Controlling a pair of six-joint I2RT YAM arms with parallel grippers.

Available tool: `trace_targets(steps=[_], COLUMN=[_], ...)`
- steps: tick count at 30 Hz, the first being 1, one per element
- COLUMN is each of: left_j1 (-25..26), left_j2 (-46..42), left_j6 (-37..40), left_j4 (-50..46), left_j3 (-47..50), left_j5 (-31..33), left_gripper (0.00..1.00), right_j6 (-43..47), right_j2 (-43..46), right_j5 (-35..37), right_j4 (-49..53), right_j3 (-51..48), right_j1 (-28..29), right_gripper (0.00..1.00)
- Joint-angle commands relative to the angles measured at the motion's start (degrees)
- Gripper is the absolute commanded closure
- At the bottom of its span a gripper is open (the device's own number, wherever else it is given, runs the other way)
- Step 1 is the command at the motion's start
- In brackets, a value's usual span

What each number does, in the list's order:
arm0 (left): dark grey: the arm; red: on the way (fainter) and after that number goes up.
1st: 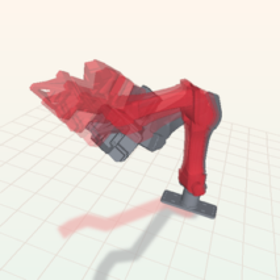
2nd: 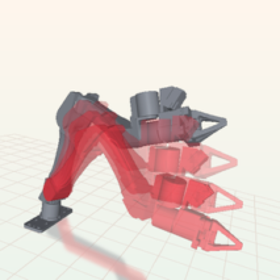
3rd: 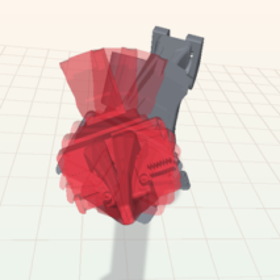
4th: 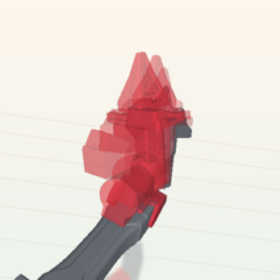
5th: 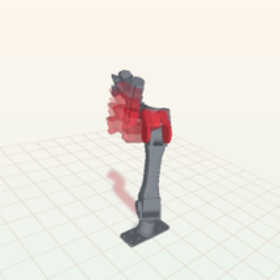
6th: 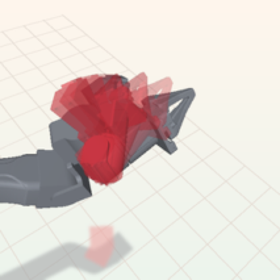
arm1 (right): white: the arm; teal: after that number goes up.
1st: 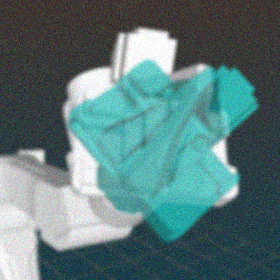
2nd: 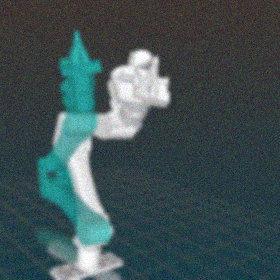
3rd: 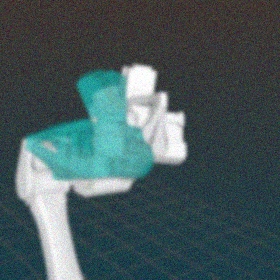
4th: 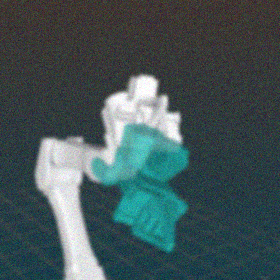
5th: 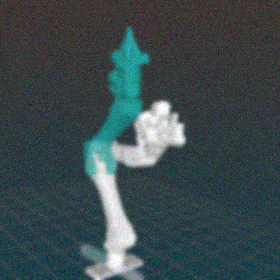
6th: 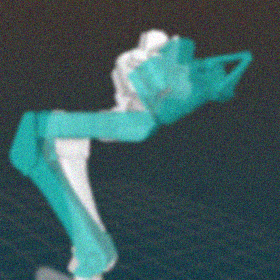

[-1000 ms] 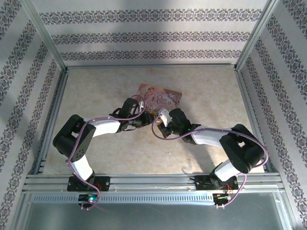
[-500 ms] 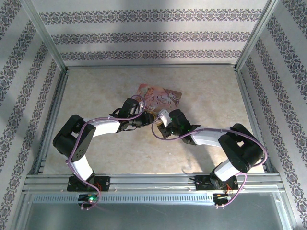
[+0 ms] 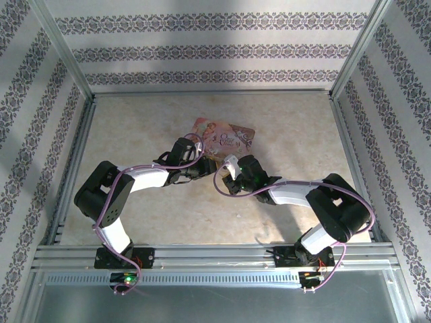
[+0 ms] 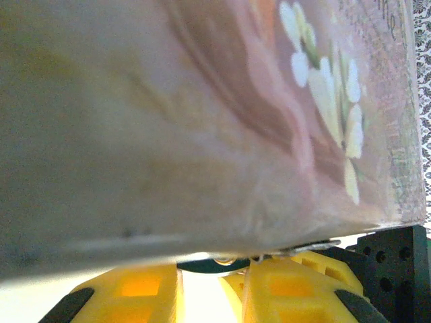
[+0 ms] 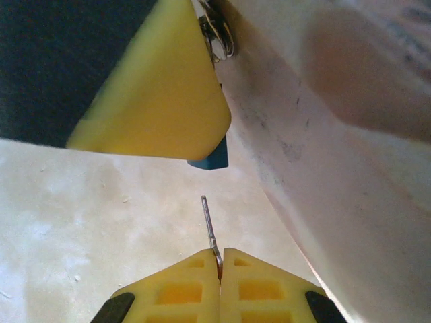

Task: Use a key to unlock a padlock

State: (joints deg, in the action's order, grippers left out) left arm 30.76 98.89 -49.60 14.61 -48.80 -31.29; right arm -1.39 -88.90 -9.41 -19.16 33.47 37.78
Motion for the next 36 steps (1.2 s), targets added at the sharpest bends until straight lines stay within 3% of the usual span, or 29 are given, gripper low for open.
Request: trace_targets(steps=[1,36], left_j1=[1.0,1.0], left_j2=[-1.2,-2.1], left_j6=[-1.2,-0.8], left_j4=[3.3,2.5], left_j3=[-1.9,-1.8], left_j5=[-1.6,-1.2], left_gripper=[0.78,0.78], right_j6=[-0.8,-4.9], right_j2=[-0.5,1.9], right_j5=[0.3,-2.2], right_j4=[-1.7,-9.3], right_j3=[1.2,-1.3], right_j1=[0.6,-1.7], right_gripper=[1.00,1.00])
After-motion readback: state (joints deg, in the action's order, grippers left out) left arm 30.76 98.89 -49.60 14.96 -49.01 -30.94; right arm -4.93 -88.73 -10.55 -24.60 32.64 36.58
